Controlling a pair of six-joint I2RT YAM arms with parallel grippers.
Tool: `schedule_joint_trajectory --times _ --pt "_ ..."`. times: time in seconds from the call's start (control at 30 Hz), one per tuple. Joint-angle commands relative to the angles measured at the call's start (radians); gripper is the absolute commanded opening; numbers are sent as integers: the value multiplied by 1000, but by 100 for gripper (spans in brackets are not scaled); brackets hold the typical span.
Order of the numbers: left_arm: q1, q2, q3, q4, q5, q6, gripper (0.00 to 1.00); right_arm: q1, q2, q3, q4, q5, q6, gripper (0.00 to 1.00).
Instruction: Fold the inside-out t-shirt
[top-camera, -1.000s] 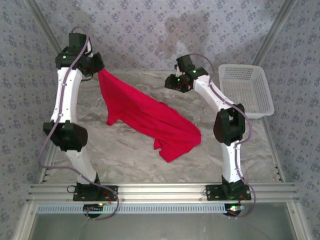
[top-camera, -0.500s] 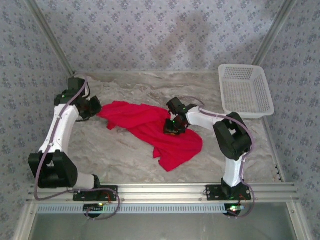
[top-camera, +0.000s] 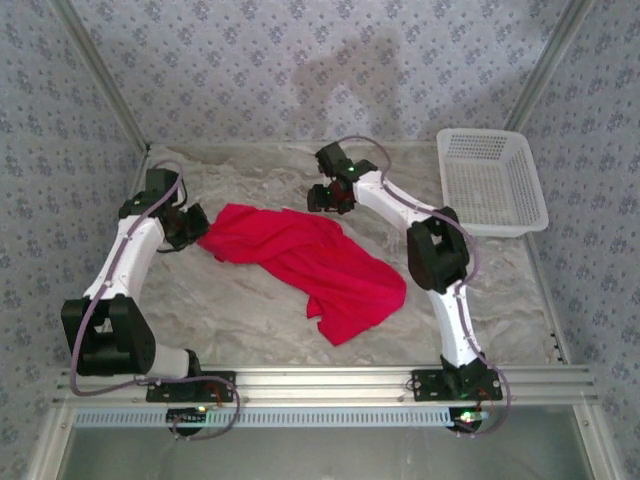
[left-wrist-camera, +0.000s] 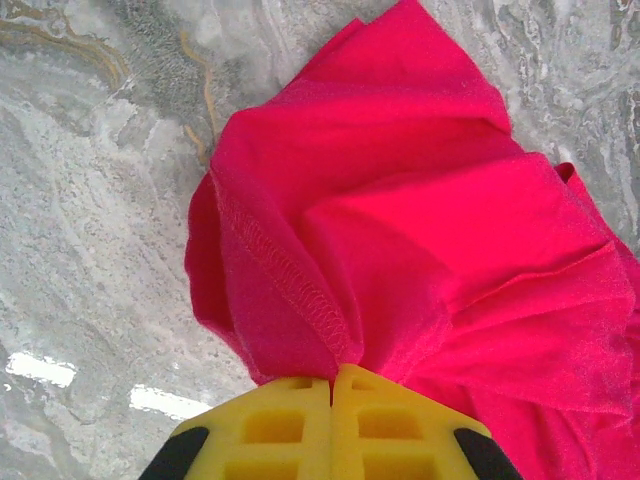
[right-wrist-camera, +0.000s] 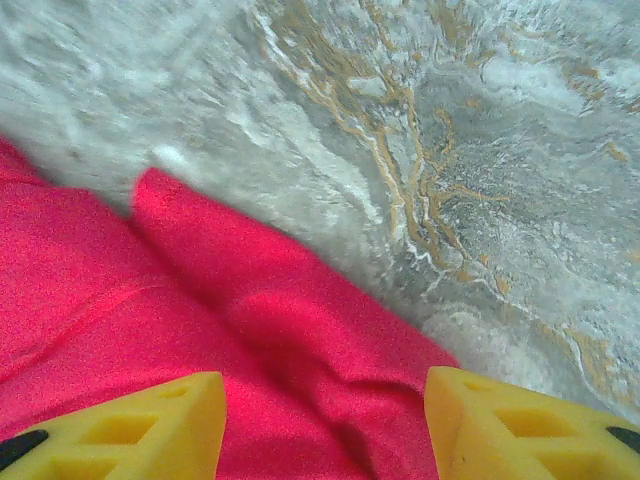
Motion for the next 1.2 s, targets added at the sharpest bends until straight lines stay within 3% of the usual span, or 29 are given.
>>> schedule_joint_trajectory --times 0.0,0.17,0.23,0.33,0.4,0.53,0.77,0.97,1.17 --pt "-7 14 -7 22 18 -5 0 8 75 57 -117 55 -65 58" --pt "-10 30 -6 33 25 -6 0 6 114 44 -104 29 -67 58" --pt "-10 35 -3 32 25 -6 0 6 126 44 -103 15 -63 51" --pt "-10 38 6 27 19 -4 0 -1 125 55 -108 8 -63 18" --pt "-10 43 21 21 15 -1 0 -11 114 90 -130 13 -70 1" --pt "-9 59 123 -6 2 5 0 -47 73 229 -201 38 -100 0" --pt "35 116 534 -104 -39 20 0 -133 -46 538 -295 103 -126 0" --pt "110 102 852 -118 -73 -20 0 -179 -280 501 -181 133 -119 0" --pt "148 60 1053 -135 -84 -27 0 -184 -474 491 -132 206 -121 0"
